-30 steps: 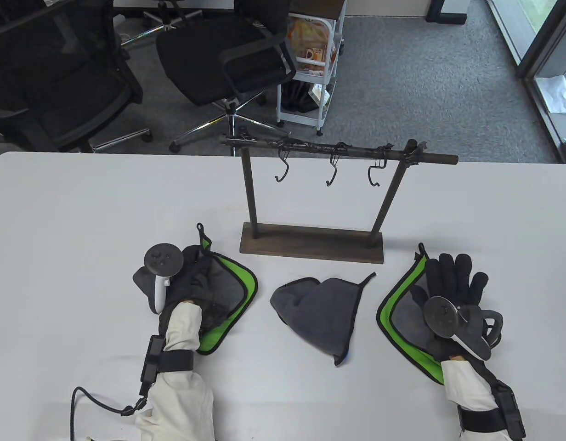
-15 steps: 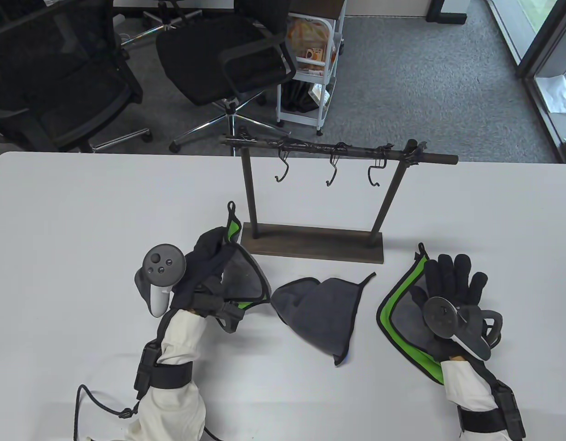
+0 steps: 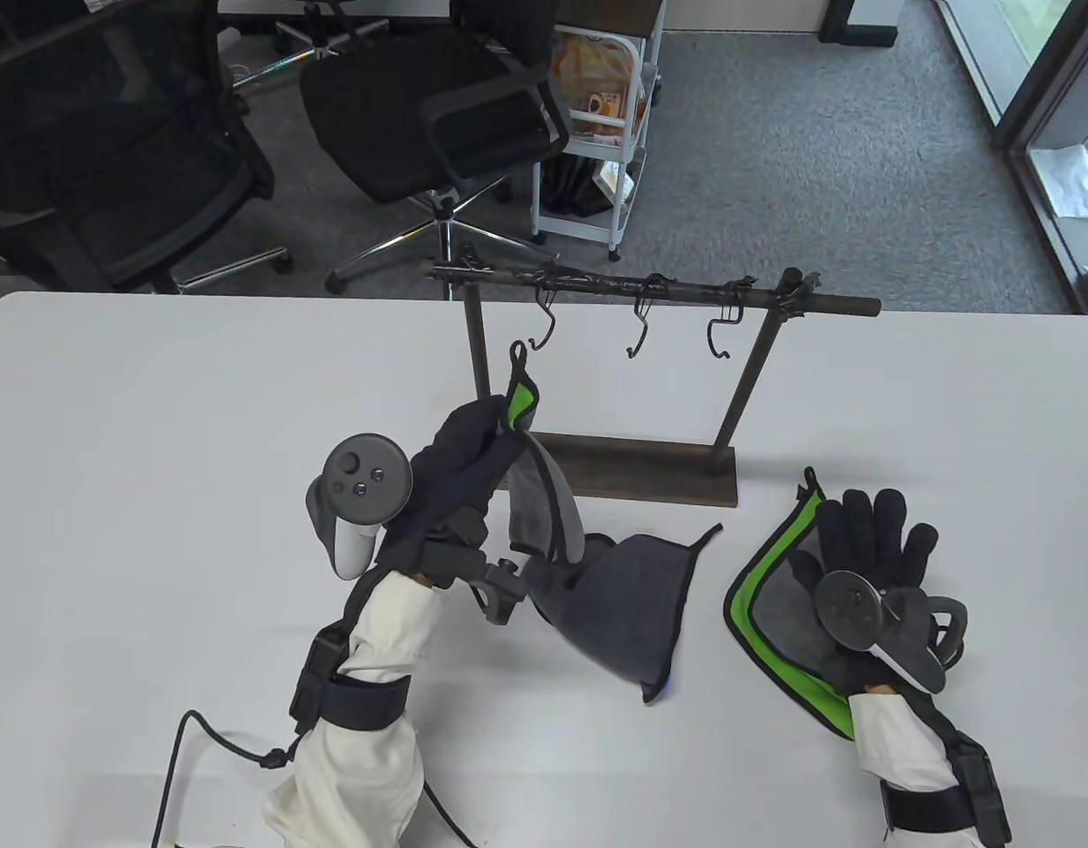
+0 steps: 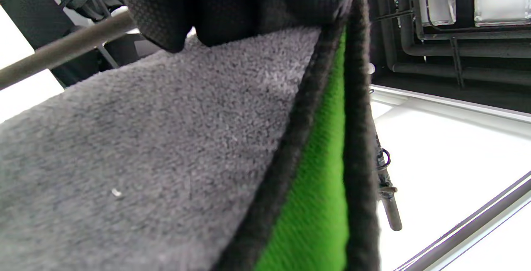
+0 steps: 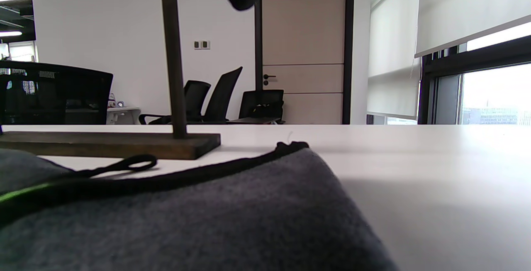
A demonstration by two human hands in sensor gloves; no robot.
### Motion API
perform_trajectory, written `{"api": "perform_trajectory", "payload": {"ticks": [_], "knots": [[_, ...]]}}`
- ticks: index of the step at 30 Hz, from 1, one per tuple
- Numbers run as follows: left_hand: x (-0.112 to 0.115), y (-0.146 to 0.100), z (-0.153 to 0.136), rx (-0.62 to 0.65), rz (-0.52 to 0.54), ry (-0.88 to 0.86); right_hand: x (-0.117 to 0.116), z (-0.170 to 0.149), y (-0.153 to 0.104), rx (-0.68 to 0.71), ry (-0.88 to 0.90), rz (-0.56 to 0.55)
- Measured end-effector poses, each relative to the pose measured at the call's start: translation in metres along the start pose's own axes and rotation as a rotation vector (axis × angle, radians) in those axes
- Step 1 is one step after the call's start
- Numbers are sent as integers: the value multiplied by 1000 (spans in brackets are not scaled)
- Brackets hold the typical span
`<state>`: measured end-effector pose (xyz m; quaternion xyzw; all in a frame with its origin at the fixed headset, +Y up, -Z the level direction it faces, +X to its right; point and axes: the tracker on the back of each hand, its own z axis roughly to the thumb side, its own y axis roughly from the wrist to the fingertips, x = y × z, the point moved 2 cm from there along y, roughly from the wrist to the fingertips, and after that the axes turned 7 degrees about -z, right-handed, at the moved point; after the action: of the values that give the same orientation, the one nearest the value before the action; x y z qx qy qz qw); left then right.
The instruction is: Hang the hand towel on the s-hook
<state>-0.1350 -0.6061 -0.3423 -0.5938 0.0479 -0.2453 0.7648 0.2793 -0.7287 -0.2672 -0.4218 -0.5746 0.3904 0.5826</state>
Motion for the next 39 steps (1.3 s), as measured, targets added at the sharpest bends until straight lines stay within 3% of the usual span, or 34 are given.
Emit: {"api": "perform_trajectory", "payload": {"ticks": [7,39], "knots": [[6,12,-2,-44,-14,-33,0,0,0,0,0,0],[13,25,-36,-176,15,37,-2,-1,0,5,8,6]]}}
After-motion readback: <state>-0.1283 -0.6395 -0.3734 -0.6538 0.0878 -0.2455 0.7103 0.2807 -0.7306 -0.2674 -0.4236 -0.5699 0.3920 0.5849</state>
